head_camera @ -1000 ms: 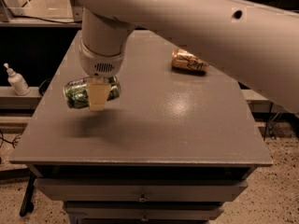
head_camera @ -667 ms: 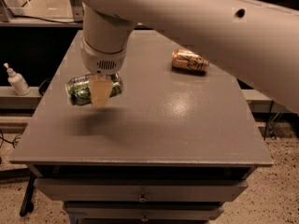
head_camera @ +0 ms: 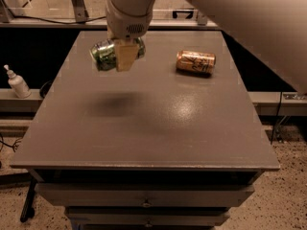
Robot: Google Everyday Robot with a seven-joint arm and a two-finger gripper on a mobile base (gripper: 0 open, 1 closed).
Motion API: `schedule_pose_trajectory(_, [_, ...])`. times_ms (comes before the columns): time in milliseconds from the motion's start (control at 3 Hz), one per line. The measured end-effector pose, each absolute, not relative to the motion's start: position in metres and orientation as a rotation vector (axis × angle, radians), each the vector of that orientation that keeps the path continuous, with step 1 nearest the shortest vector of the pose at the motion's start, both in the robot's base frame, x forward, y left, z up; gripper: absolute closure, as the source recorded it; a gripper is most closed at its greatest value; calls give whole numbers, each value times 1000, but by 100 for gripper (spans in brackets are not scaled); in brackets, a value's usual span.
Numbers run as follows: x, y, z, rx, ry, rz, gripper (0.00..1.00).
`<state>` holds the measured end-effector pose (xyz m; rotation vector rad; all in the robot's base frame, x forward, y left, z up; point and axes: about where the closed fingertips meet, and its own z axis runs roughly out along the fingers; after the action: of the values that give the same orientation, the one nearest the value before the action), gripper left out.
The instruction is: Move green can near 7up can
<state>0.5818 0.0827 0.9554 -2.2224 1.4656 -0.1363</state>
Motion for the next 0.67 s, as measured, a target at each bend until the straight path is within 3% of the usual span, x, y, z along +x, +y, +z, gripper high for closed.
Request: schedule_pose_trajectory(667, [677, 63, 971, -2312, 1345, -228, 100])
